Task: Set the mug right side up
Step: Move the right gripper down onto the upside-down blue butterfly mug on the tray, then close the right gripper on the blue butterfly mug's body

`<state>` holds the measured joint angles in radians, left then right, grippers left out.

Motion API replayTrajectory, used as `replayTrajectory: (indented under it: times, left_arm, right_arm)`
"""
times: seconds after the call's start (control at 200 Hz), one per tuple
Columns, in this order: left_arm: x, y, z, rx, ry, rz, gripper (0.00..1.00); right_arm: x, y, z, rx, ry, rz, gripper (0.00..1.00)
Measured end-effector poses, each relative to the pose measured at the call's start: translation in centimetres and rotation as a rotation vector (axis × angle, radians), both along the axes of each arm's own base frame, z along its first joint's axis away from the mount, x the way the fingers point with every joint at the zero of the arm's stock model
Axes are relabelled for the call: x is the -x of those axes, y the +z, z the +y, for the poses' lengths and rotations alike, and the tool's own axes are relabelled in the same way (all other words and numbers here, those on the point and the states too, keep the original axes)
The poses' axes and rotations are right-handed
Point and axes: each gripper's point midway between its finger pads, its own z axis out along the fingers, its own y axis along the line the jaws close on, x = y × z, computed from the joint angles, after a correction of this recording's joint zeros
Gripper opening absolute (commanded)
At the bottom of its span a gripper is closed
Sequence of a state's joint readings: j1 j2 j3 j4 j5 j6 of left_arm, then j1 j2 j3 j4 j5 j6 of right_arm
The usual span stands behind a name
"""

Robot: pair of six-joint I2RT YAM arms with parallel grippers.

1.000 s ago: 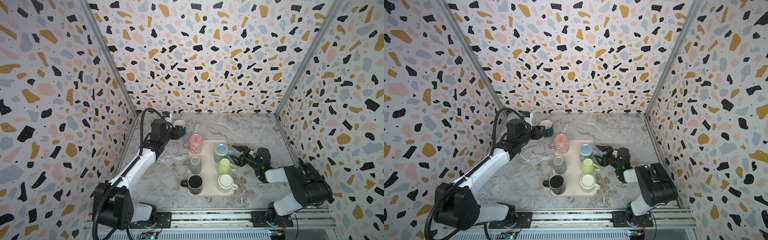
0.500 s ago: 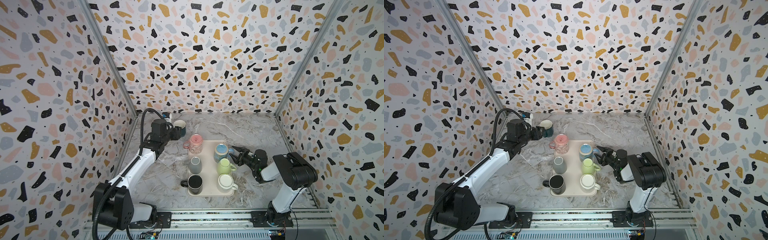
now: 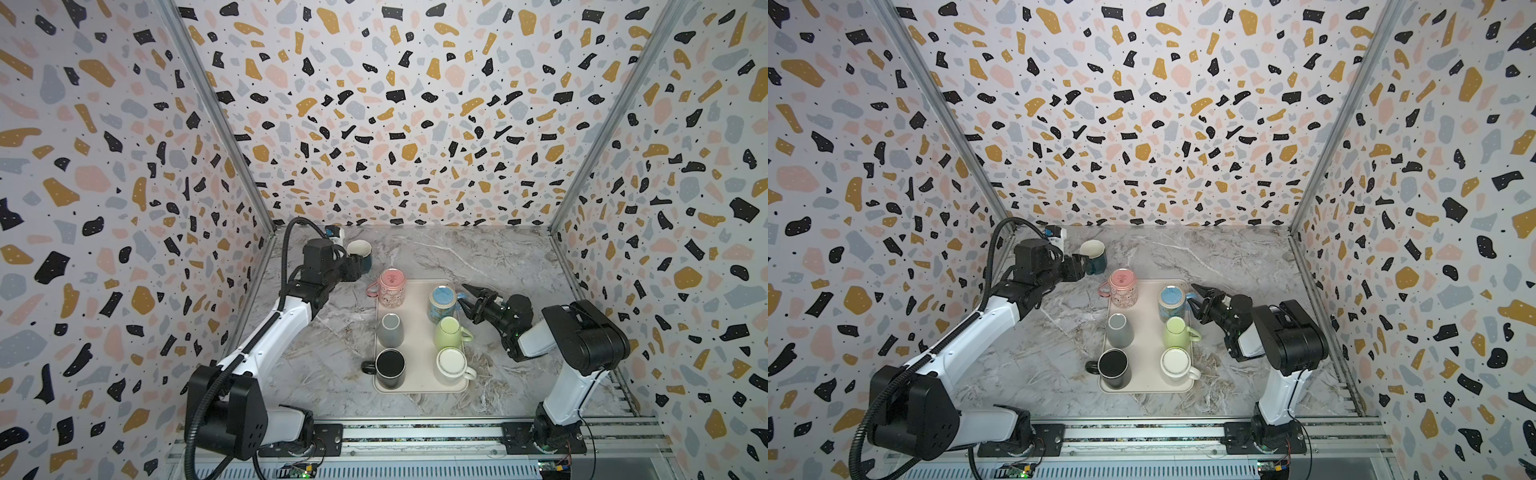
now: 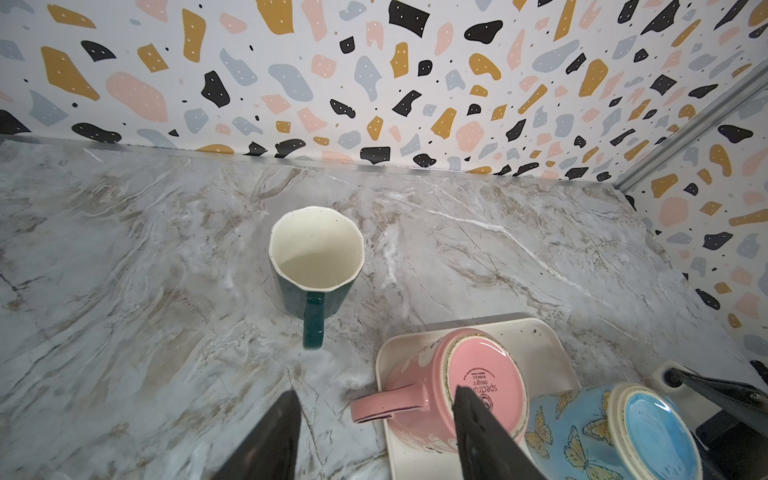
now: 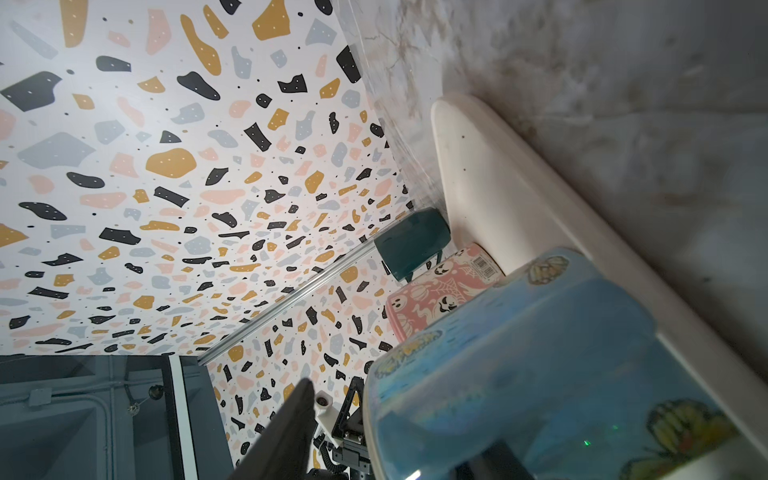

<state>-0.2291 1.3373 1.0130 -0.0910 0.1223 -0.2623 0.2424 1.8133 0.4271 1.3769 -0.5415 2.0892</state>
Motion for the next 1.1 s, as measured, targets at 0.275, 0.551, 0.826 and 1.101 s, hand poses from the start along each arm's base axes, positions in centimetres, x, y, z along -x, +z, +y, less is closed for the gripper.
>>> replayTrajectory:
  times: [0.275, 0.551, 0.826, 1.101]
  left_arm:
    - [0.1, -0.2, 0.0, -0.009, -0.004, 0.008, 0.6]
    - [0.2, -0.2, 0.0, -0.013, -0.006, 0.009, 0.6]
    - [0.0, 0.4, 0.0, -0.013, -0.008, -0.002, 0.6]
    - [0.0, 0.4, 0.0, -0.014, -0.008, -0.001, 0.6]
  right_arm:
    - [-0.9, -0.4, 0.2, 0.002, -0.006, 0.007, 0.47]
    - [-1.8, -1.0, 0.5, 0.007, -0.006, 0.023, 0.46]
    - [-2.5, -0.8, 0.7, 0.005, -0.004, 0.02, 0.43]
    - [-3.0, -1.6, 0.9, 0.014, 0.0, 0.053, 0.37]
